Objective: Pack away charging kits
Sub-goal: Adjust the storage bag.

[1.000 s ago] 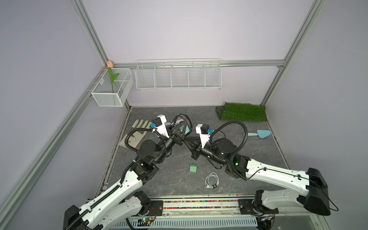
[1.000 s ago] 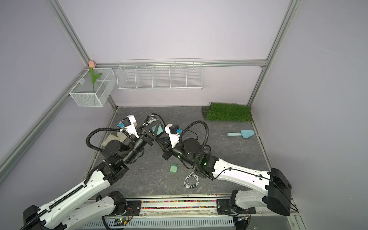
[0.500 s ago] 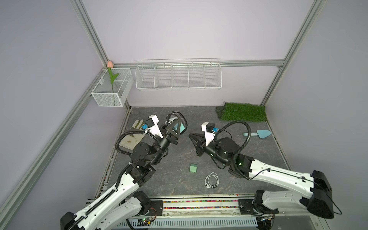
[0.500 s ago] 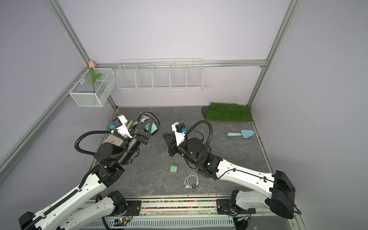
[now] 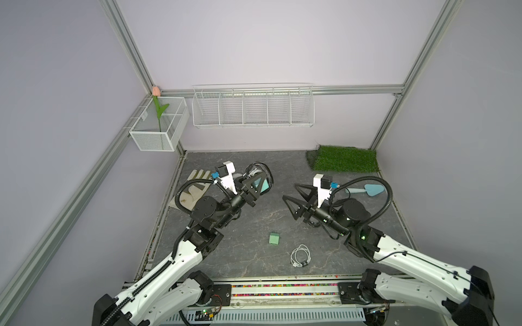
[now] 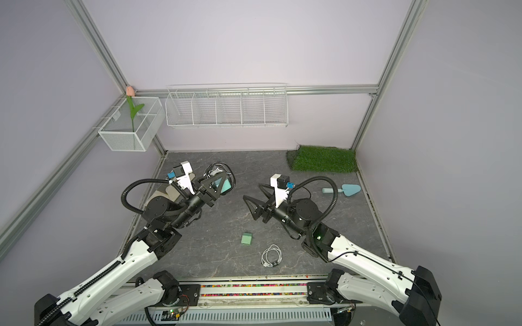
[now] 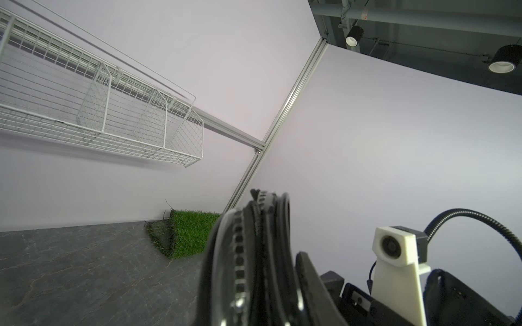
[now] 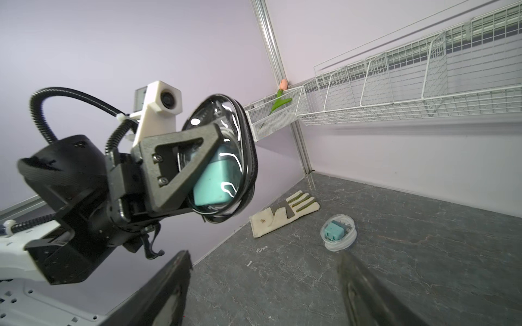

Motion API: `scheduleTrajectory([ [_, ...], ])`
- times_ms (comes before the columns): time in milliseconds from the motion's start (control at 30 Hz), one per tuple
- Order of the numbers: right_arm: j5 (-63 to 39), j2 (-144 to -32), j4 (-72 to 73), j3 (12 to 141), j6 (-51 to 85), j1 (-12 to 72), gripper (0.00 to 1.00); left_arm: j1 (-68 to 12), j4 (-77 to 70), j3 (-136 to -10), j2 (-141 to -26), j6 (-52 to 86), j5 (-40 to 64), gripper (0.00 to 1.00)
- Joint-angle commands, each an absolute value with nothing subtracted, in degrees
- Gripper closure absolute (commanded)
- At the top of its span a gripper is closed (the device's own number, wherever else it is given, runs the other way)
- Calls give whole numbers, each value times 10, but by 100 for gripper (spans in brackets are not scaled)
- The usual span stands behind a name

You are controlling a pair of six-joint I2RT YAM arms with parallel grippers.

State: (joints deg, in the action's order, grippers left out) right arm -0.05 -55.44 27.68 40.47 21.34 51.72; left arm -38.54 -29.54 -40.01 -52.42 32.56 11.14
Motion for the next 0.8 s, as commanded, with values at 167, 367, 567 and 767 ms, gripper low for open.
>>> scheduleTrajectory([
  [167, -121, -577, 267, 437, 211, 499, 11, -381, -406, -397, -588, 321, 298, 100],
  [367, -141, -612, 281, 450, 211, 484, 12, -381, -436, -403, -592, 308, 369, 100],
  [567, -219, -646, 341, 457, 239, 460, 18, -381, -481, -413, -620, 330, 421, 100],
  [767, -295, -681, 408, 470, 270, 457, 20, -381, -530, -420, -651, 359, 441, 100],
])
